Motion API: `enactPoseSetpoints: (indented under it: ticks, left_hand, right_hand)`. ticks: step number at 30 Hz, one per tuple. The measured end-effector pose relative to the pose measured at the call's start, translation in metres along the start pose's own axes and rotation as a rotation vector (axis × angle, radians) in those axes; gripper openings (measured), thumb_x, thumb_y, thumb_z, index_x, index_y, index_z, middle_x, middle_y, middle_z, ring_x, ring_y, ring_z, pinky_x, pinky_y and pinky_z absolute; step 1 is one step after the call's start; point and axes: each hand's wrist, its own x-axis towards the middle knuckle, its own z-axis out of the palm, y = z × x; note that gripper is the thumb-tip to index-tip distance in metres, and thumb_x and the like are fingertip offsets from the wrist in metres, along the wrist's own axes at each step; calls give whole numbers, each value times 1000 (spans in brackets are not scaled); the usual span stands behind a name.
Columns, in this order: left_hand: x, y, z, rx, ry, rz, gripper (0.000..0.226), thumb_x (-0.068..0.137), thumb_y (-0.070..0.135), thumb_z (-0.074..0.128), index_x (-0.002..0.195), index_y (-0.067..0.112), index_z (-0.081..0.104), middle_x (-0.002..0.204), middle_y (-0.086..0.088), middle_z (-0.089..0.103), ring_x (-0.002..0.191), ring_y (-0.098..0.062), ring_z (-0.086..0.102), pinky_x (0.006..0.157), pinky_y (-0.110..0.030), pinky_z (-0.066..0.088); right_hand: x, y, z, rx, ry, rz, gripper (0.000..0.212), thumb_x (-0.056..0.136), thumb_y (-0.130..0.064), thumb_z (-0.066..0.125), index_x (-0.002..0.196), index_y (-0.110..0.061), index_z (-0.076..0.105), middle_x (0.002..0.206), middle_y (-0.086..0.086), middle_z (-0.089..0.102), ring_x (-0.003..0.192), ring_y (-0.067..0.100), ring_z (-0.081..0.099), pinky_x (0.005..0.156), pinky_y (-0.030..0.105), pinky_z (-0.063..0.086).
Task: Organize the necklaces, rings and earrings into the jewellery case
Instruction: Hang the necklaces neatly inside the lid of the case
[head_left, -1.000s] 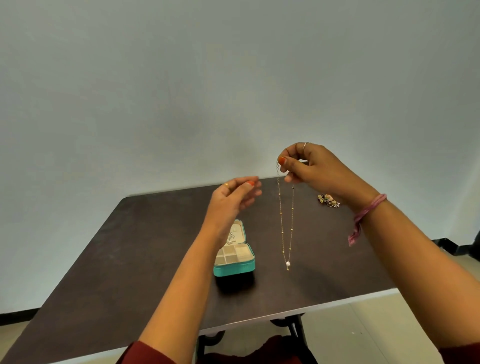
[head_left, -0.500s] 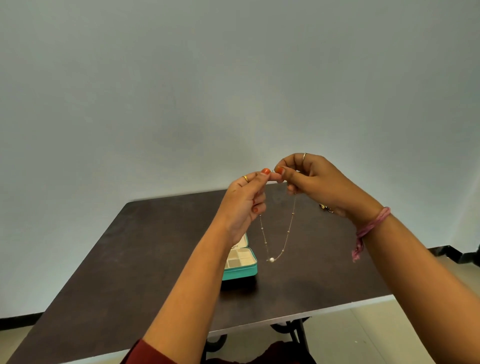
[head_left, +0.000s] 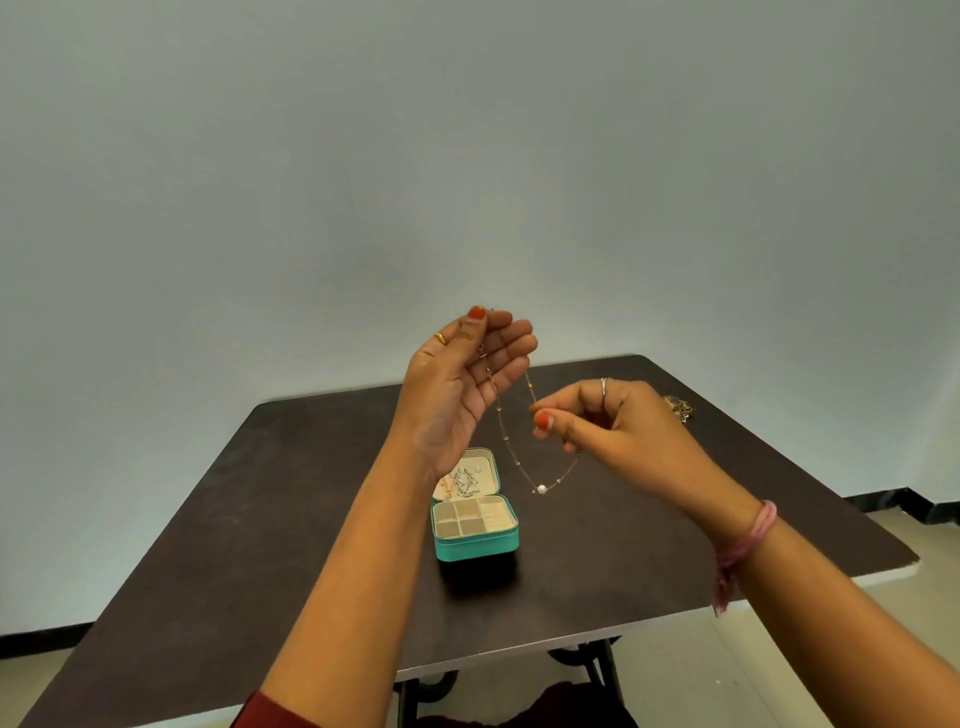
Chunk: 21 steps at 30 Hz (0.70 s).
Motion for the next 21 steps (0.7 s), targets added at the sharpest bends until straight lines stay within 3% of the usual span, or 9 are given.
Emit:
enactPoseSetpoints:
  ticks: [6, 10, 12, 15, 17, 21]
  left_hand:
    - [-1, -10, 4, -7, 15, -29, 25, 99, 21, 45, 105, 3, 62, 104, -15, 71, 102, -26, 68, 84, -32, 57]
    - [1, -15, 5, 48, 21, -14, 26, 99, 22, 46, 106, 3, 62, 105, -14, 72, 103, -25, 68, 87, -34, 56]
    - [-1, -20, 5, 124, -14, -25, 26, 99, 21, 45, 106, 3, 63, 105, -13, 72, 102, -25, 69, 88, -33, 56]
    - [-4, -25, 5, 154, -88, -61, 26, 98, 18, 45, 105, 1, 64, 99, -12, 73, 94, -23, 71, 83, -31, 57]
    - [-6, -25, 3, 174, -135, -84, 25, 95, 18, 48, 103, 3, 65, 95, -11, 73, 89, -20, 71, 78, -30, 59]
    - [-7, -24, -1, 193, -200, -113, 22, 89, 19, 51, 90, 12, 72, 88, -9, 74, 79, -20, 71, 75, -29, 59]
  right_hand:
    - [-15, -9, 9, -340, -3, -73, 16, 89, -24, 64, 104, -22, 71, 79, -22, 65, 71, -14, 59, 65, 4, 42]
    - [-24, -23, 13, -451, -55, -110, 18, 90, -24, 63, 105, -20, 72, 91, -10, 72, 75, -8, 60, 72, 3, 42]
    - [-25, -31, 10, -472, -37, -126, 16, 90, -24, 63, 102, -20, 73, 87, -12, 71, 72, -9, 58, 69, 3, 41]
    - [-22, -41, -1, -408, 19, -113, 8, 88, -25, 65, 86, -26, 72, 69, -18, 64, 64, -13, 56, 61, 5, 40]
    - [-16, -44, -8, -319, 28, -84, 13, 87, -26, 66, 75, -31, 69, 65, -16, 66, 63, -8, 59, 60, 7, 42]
    - [-5, -50, -17, -31, 0, 41, 13, 87, -25, 66, 81, -16, 73, 69, -1, 71, 64, 4, 62, 61, 16, 49]
